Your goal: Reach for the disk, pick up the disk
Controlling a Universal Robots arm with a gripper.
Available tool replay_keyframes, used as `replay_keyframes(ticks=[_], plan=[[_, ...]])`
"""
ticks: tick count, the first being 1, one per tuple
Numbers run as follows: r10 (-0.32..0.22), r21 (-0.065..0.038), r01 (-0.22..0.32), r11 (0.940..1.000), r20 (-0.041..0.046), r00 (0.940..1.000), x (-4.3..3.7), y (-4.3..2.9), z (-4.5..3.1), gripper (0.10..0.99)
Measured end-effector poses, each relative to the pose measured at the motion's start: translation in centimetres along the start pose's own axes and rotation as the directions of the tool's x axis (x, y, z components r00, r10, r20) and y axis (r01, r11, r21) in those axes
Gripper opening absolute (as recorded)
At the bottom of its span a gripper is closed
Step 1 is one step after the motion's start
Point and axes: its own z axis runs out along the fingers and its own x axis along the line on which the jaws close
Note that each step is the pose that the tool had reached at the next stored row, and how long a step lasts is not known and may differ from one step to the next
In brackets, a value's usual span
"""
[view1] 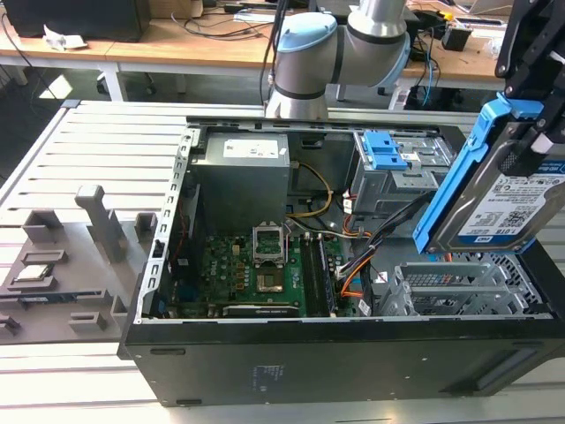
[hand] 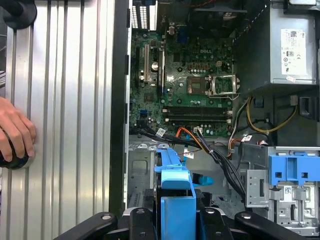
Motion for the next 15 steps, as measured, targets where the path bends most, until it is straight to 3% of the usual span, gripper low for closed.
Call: replay_keyframes(ticks=[2, 7, 15], plan=[[0.0, 0.0, 0.0, 1.0, -0.0001, 1.0, 0.05, -0.13, -0.01, 0.365], [0.0, 0.0, 0.0, 1.0, 0.0002, 1.0, 1.16, -0.14, 0.09, 0.365], [0.0, -0.001, 0.0, 1.0, 0.0, 1.0, 1.37, -0.33, 0.65, 0.365]])
